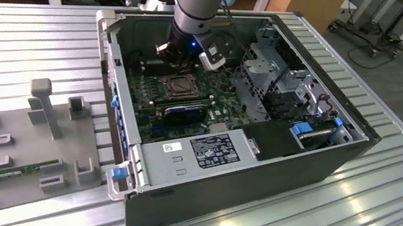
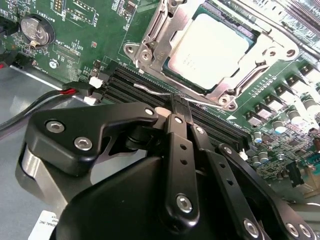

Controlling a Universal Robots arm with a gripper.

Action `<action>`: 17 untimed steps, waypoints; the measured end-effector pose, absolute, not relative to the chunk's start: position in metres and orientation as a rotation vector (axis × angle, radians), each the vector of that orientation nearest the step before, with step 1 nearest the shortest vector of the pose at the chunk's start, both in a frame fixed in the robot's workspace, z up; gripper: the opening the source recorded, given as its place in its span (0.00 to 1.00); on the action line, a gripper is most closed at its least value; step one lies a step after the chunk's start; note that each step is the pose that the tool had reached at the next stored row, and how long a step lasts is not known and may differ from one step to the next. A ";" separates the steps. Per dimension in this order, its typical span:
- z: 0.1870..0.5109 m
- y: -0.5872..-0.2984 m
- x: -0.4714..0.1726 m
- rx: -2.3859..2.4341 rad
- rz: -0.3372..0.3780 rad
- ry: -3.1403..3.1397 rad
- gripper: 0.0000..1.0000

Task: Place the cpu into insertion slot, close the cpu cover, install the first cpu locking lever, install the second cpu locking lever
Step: 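Install the first cpu locking lever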

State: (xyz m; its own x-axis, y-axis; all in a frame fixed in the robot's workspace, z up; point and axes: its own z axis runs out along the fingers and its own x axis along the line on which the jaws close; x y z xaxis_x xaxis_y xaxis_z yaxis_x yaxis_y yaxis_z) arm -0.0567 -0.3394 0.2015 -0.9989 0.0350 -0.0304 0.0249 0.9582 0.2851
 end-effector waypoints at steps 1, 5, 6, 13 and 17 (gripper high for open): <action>0.201 -0.339 -0.057 0.047 0.447 3.074 0.11; 0.199 -0.339 -0.055 0.047 0.447 3.074 0.11; 0.199 -0.339 -0.055 0.047 0.447 3.074 0.11; 0.195 -0.339 -0.052 0.047 0.446 3.074 0.11; 0.193 -0.339 -0.052 0.047 0.443 3.074 0.11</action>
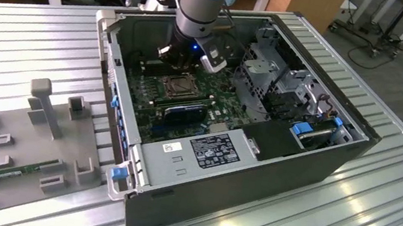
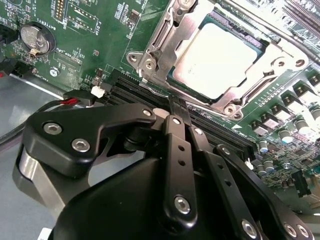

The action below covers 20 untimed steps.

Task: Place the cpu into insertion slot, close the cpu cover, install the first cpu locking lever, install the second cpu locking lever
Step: 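Install the first cpu locking lever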

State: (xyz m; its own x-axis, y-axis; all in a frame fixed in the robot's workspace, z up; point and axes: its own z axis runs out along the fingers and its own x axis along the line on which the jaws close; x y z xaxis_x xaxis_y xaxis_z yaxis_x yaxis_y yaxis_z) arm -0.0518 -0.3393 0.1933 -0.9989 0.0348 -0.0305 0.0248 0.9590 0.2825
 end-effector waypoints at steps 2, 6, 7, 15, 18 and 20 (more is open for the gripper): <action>0.193 -0.339 -0.052 0.047 0.442 3.074 0.11; 0.193 -0.339 -0.052 0.047 0.443 3.074 0.11; 0.193 -0.339 -0.052 0.047 0.442 3.074 0.11; 0.198 -0.339 -0.052 0.047 0.442 3.074 0.11; 0.198 -0.339 -0.052 0.047 0.441 3.074 0.11; 0.198 -0.339 -0.052 0.047 0.440 3.074 0.11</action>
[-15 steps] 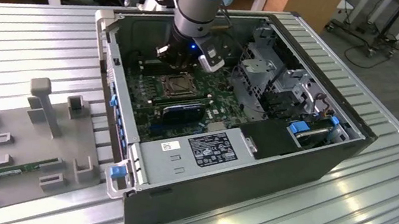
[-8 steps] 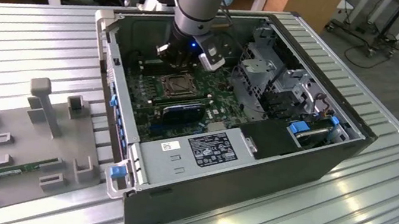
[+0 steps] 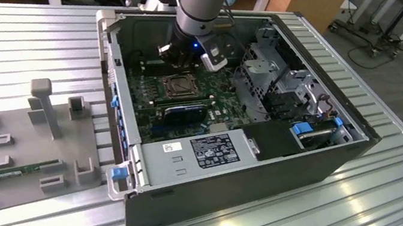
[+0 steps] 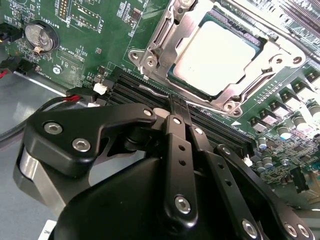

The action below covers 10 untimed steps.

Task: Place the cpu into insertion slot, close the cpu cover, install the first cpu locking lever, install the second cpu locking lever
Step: 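Install the first cpu locking lever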

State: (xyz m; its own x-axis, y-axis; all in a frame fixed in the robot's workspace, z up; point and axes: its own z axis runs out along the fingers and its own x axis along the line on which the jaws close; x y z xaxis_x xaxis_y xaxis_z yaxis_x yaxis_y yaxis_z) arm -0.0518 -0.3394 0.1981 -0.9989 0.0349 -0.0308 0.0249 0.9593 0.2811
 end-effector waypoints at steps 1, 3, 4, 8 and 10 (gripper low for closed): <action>0.198 -0.340 -0.052 0.047 0.440 3.075 0.11; 0.198 -0.340 -0.052 0.047 0.438 3.075 0.11; 0.198 -0.340 -0.052 0.047 0.438 3.075 0.11; 0.198 -0.340 -0.052 0.047 0.438 3.075 0.11; 0.198 -0.340 -0.053 0.047 0.438 3.075 0.11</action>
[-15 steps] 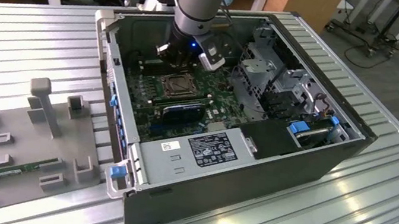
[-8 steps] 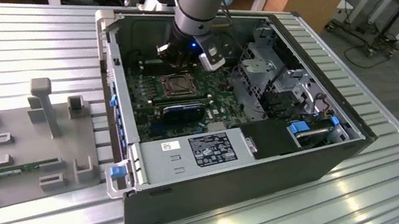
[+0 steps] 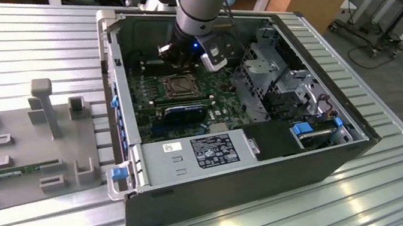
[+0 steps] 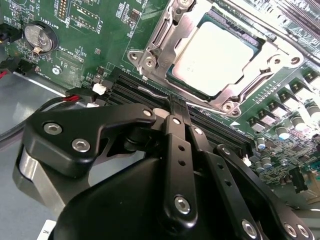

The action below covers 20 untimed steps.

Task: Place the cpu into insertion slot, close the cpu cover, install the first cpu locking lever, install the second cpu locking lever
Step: 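Install the first cpu locking lever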

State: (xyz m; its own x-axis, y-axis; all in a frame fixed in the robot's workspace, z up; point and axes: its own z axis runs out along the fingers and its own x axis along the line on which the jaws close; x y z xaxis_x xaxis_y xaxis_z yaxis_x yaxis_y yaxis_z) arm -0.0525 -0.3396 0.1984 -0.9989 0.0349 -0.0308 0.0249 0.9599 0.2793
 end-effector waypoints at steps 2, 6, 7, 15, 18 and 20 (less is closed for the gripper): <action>0.199 -0.339 -0.053 0.047 0.438 3.075 0.11; 0.199 -0.338 -0.054 0.047 0.437 3.075 0.11; 0.199 -0.338 -0.055 0.047 0.438 3.075 0.11; 0.199 -0.336 -0.056 0.047 0.438 3.075 0.11; 0.199 -0.336 -0.056 0.047 0.438 3.075 0.11; 0.199 -0.336 -0.056 0.047 0.438 3.075 0.11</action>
State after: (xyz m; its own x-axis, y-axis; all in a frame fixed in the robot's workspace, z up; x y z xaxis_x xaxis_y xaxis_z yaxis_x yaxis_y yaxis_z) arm -0.0555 -0.3358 0.1993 -0.9989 0.0348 -0.0310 0.0248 0.9598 0.2796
